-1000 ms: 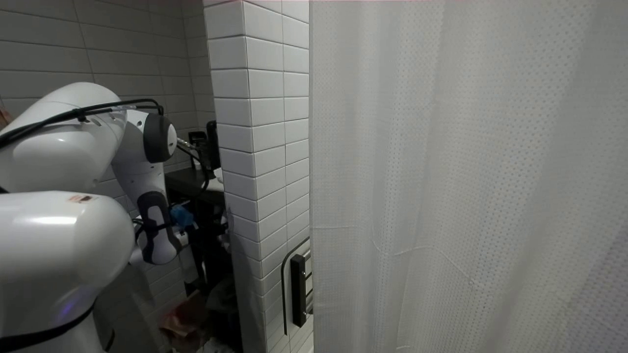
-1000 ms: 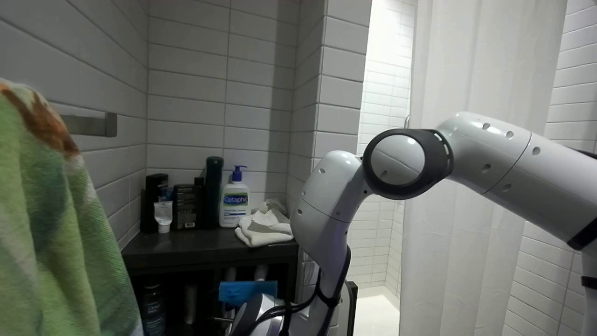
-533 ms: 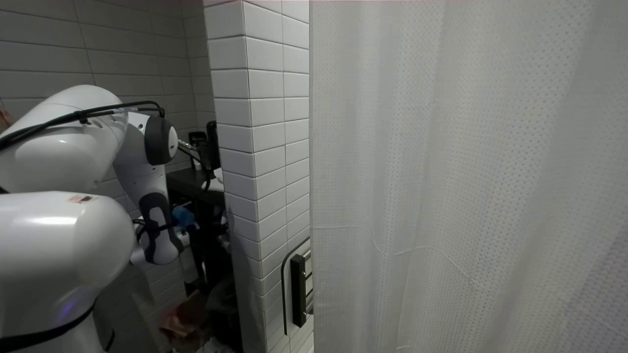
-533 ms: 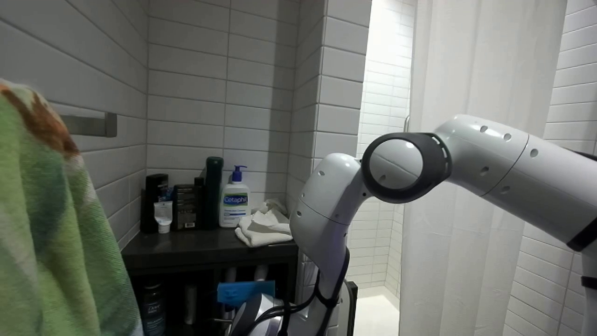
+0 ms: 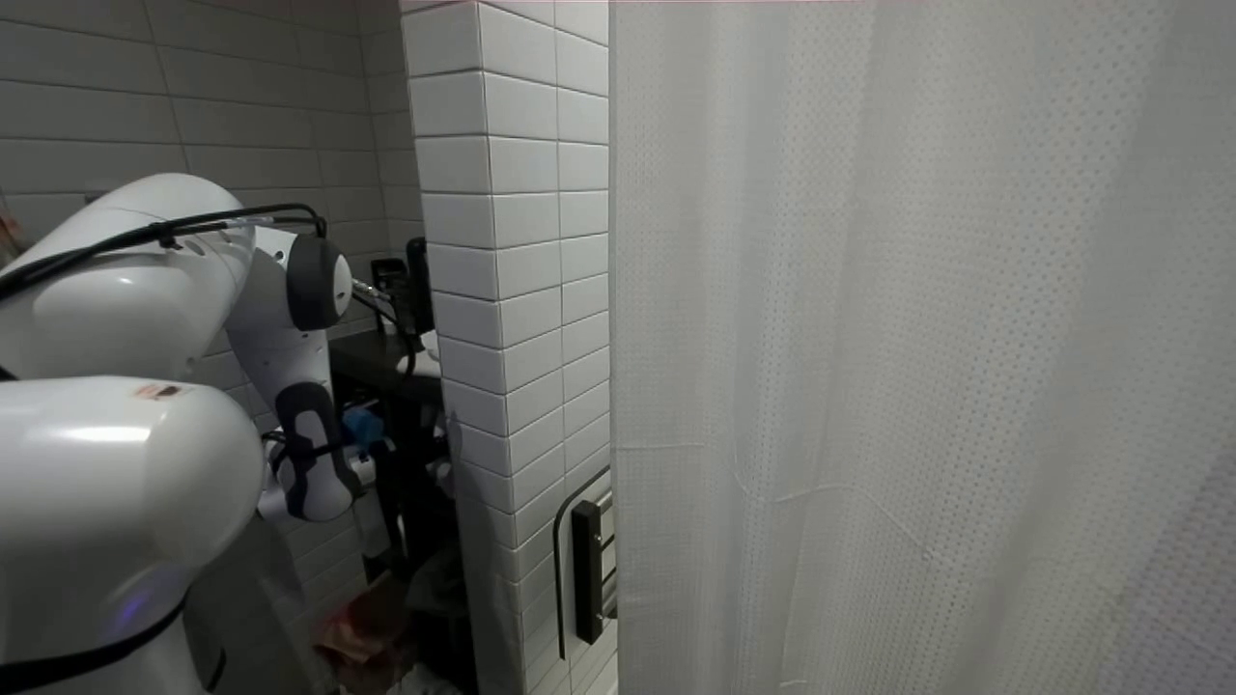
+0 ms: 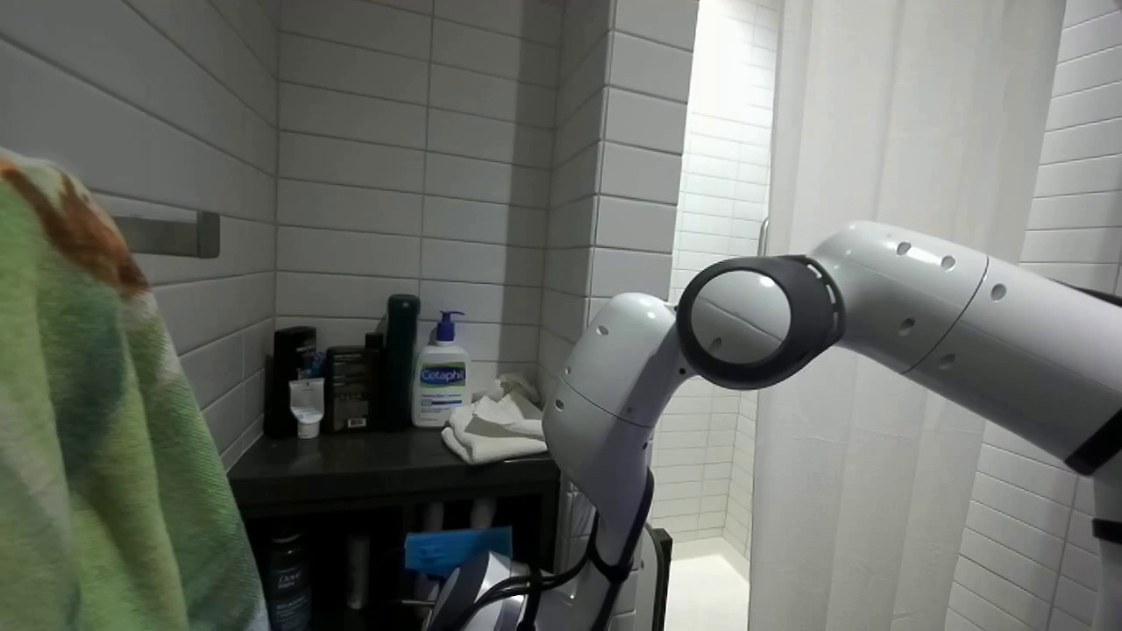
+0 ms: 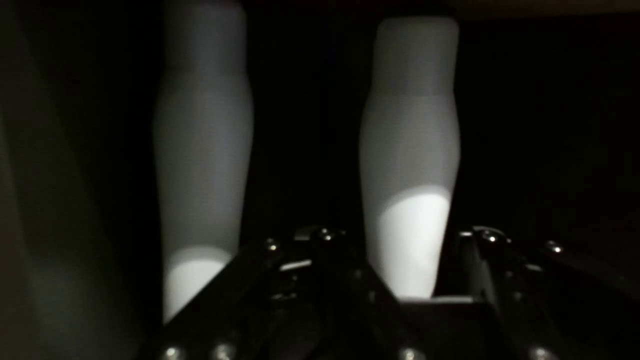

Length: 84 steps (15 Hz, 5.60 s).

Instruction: Move the first right bottle from the second shelf to the top shelf

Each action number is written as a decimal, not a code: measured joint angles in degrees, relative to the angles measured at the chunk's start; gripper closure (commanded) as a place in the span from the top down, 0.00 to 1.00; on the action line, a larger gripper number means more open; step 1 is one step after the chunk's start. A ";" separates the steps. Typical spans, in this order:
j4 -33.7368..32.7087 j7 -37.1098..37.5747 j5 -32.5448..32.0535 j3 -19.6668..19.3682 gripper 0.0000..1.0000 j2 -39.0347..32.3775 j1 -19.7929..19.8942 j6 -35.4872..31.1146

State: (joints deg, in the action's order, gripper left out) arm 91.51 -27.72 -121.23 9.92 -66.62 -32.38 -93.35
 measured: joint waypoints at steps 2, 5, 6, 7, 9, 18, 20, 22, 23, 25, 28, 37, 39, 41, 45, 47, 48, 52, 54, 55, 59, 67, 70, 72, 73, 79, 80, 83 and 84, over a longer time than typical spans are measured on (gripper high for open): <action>-0.25 -0.16 0.04 0.00 0.05 -0.01 -0.02 0.00; -0.33 -0.19 0.20 0.00 0.06 -0.03 -0.02 0.00; -0.39 -0.22 0.34 0.00 0.06 -0.03 -0.02 0.00; -0.46 -0.27 0.58 0.01 0.06 -0.03 -0.03 0.00; -0.64 -0.67 1.28 0.01 0.05 -0.03 -0.04 0.03; -0.82 -1.53 2.48 0.34 0.06 0.04 -0.66 0.17; -0.68 -1.53 2.57 0.37 0.06 0.07 -1.04 0.31; -0.50 -1.53 2.70 0.45 0.06 0.11 -1.42 0.54; -0.31 -1.53 2.87 0.53 0.06 0.15 -1.61 0.75; 0.23 -1.51 3.42 0.82 0.06 0.28 -1.89 1.41; 1.74 -1.18 3.50 1.14 0.06 0.85 -2.24 2.13; 12.76 5.83 1.55 1.14 0.06 4.55 -2.67 5.42; 15.69 7.85 0.36 1.18 0.06 5.36 -2.68 6.35; 18.27 9.58 -0.86 1.37 0.06 5.98 -2.69 7.39; 23.21 12.72 -3.09 2.23 0.06 7.25 -2.71 9.41; 25.68 14.45 -4.11 2.64 0.06 7.92 -2.71 10.42; 26.98 15.40 -4.65 2.76 0.06 8.36 -2.72 10.97; 32.00 19.28 -6.26 2.97 0.06 10.55 -2.71 14.39; 34.63 20.96 -7.15 2.94 0.06 11.88 -2.69 16.89; 35.92 21.72 -7.53 2.92 0.06 12.58 -2.65 18.09; 40.53 24.59 -8.61 2.96 0.06 15.05 -2.52 21.69; 48.29 29.23 -14.14 3.34 0.06 23.82 -1.24 23.76; 51.39 30.72 -17.64 3.70 0.06 28.82 0.98 23.09; 53.43 31.68 -20.53 4.17 0.06 32.21 3.01 21.31; 54.26 31.97 -21.81 4.40 0.06 33.72 3.89 20.21; 55.32 32.17 -26.09 7.22 0.06 41.58 6.26 12.13; 55.03 32.09 -26.40 8.14 0.06 42.60 6.21 10.57; 53.81 31.56 -26.83 10.62 0.06 45.13 6.01 7.03; 53.29 31.21 -26.82 11.22 0.06 45.97 5.96 6.35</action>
State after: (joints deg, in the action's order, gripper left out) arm 144.80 3.49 -148.05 21.14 -20.65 -26.42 -87.00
